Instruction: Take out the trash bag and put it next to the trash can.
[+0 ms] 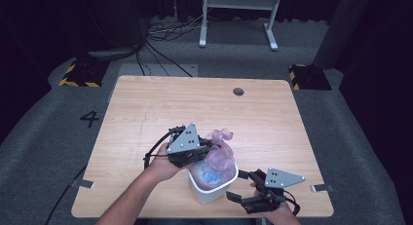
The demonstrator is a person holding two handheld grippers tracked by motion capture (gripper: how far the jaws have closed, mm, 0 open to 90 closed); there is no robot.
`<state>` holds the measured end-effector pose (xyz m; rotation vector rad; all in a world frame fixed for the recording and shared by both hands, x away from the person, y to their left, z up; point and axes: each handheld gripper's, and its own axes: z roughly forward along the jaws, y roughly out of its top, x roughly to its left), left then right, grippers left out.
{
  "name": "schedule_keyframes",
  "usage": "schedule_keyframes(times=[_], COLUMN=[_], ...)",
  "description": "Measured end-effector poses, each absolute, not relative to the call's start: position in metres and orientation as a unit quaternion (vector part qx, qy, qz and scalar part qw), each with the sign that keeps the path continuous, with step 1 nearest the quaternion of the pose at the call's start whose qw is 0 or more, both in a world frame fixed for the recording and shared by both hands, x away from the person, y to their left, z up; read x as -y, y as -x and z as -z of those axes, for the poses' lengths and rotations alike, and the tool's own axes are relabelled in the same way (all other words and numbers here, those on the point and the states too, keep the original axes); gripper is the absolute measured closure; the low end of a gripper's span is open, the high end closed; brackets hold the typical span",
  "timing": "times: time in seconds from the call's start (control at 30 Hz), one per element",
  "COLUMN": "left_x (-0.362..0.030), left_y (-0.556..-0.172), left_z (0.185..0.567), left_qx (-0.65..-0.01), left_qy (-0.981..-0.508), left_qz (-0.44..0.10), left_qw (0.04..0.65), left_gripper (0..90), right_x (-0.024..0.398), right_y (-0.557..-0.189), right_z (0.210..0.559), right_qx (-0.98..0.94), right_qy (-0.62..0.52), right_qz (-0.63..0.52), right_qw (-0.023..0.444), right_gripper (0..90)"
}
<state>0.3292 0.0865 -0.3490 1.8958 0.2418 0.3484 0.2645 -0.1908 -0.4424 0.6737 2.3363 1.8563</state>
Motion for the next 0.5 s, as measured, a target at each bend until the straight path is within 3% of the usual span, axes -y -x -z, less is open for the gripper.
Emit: schedule_keyframes(times=[0.5], left_x=[-0.074], left_y=[-0.333], left_z=[0.347], left_qx=[-0.077], left_qy=[-0.816], left_qz=[-0.167], left_qw=[0.548], left_gripper=[88.5], right_x=[0.170], right_y=[-0.241], right_z=[0.441], right_qx=[-0.780], right_qy=[-0.173], right_qz=[-0.600], right_qw=[0.035], right_gripper=[25.6])
